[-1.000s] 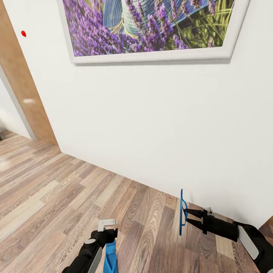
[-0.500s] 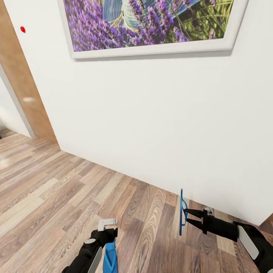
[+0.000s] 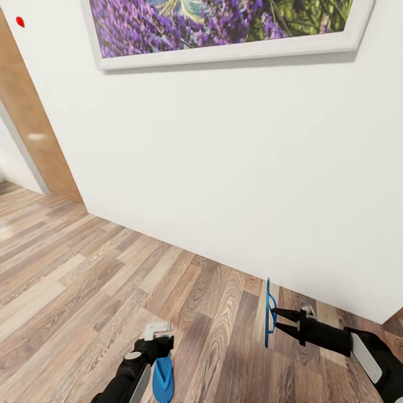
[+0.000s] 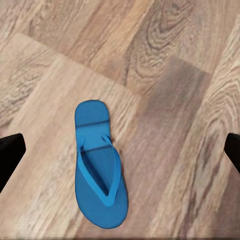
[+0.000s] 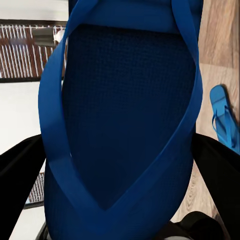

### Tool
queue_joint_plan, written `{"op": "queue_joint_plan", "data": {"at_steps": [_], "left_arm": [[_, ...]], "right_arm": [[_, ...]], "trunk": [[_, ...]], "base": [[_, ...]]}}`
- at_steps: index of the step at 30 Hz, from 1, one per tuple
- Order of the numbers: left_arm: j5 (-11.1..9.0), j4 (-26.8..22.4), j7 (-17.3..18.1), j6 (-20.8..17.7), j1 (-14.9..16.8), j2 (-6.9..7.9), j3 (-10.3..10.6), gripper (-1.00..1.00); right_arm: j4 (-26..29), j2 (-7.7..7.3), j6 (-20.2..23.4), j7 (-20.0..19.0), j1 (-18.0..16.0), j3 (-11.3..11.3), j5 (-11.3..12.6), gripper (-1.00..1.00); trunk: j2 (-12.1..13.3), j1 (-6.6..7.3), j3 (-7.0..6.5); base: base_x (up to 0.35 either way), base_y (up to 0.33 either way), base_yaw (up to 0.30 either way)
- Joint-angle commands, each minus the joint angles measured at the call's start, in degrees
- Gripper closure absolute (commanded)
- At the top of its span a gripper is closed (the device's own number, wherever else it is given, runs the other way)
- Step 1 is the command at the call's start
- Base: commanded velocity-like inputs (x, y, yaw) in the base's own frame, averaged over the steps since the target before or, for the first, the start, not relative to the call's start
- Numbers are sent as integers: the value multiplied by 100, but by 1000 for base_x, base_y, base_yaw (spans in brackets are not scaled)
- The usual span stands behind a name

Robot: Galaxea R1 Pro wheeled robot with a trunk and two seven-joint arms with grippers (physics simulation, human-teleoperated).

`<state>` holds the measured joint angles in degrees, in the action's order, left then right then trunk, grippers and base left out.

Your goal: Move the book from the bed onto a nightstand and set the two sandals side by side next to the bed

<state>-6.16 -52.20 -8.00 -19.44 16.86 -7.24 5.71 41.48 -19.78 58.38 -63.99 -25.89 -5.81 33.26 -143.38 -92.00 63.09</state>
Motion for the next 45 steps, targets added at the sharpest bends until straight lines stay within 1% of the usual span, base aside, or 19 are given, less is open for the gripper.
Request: {"op": "queue_joint_plan", "data": {"at_steps": [1, 45], "left_arm": [[-61, -9, -52, -25, 2, 3, 18, -100], [-78, -10, -27, -24, 2, 3, 18, -100]], "right_arm": [[0, 0, 24, -25, -3, -7, -4, 100], [0, 0, 24, -21, -4, -7, -21, 100]], "trunk": [[-4, -1, 28], [-63, -115, 1003]], "base": [[0, 0, 0], [0, 0, 0]]}}
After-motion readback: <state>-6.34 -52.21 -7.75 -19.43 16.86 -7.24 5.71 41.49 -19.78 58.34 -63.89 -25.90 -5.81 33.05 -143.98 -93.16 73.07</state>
